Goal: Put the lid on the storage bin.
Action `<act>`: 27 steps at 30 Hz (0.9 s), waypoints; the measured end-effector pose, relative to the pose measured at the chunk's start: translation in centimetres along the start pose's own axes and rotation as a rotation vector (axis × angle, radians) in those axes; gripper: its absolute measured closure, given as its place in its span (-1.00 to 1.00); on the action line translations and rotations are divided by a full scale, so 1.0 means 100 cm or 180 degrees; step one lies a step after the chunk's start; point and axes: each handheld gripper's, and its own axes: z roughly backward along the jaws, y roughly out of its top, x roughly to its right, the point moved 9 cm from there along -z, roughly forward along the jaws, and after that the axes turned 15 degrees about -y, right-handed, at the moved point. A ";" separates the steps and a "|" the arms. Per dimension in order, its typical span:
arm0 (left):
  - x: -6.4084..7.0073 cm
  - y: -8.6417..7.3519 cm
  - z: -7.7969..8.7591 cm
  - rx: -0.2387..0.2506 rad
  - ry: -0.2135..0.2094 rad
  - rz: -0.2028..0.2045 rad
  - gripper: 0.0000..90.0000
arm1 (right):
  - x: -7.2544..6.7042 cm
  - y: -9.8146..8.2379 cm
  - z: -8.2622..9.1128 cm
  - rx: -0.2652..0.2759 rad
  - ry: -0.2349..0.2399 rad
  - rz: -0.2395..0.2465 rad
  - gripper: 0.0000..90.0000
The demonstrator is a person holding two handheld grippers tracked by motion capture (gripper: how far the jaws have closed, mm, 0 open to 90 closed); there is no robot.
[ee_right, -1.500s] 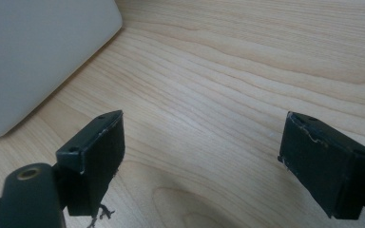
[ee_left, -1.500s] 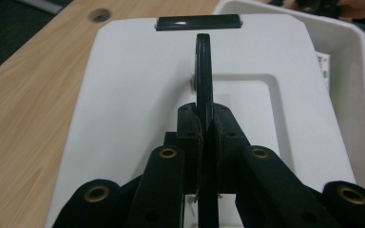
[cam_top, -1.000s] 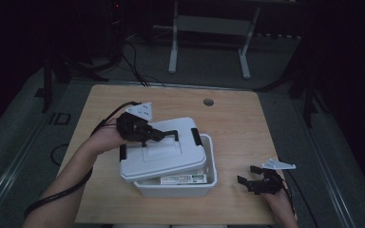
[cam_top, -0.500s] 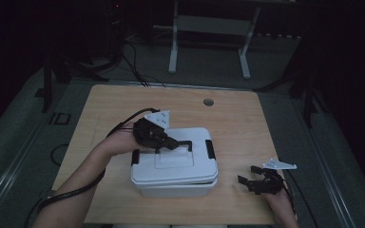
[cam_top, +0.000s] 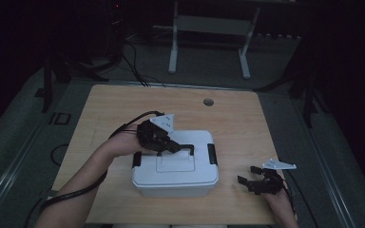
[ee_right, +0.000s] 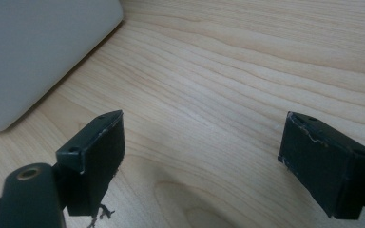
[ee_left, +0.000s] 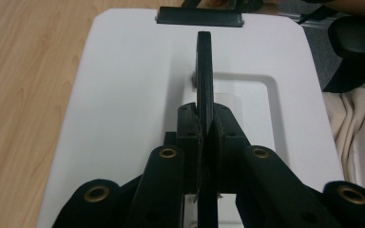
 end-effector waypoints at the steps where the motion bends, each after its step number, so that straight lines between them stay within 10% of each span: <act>1: 0.000 0.000 -0.001 -0.0016 0.0001 0.0006 0.86 | 0.000 0.000 0.000 0.0001 0.0014 -0.0005 -0.67; 11: -0.003 -0.002 -0.002 -0.0040 0.0046 0.0020 0.82 | 0.000 -0.001 0.001 0.0003 0.0007 -0.0005 -0.67; 20: -0.011 -0.005 0.013 0.0211 0.0268 0.0222 -0.24 | 0.002 0.001 0.002 0.0037 0.0007 -0.0024 -0.67; 27: -0.015 -0.018 0.019 0.0304 0.0368 0.0452 -0.64 | 0.002 0.002 0.003 0.0059 0.0002 -0.0029 -0.67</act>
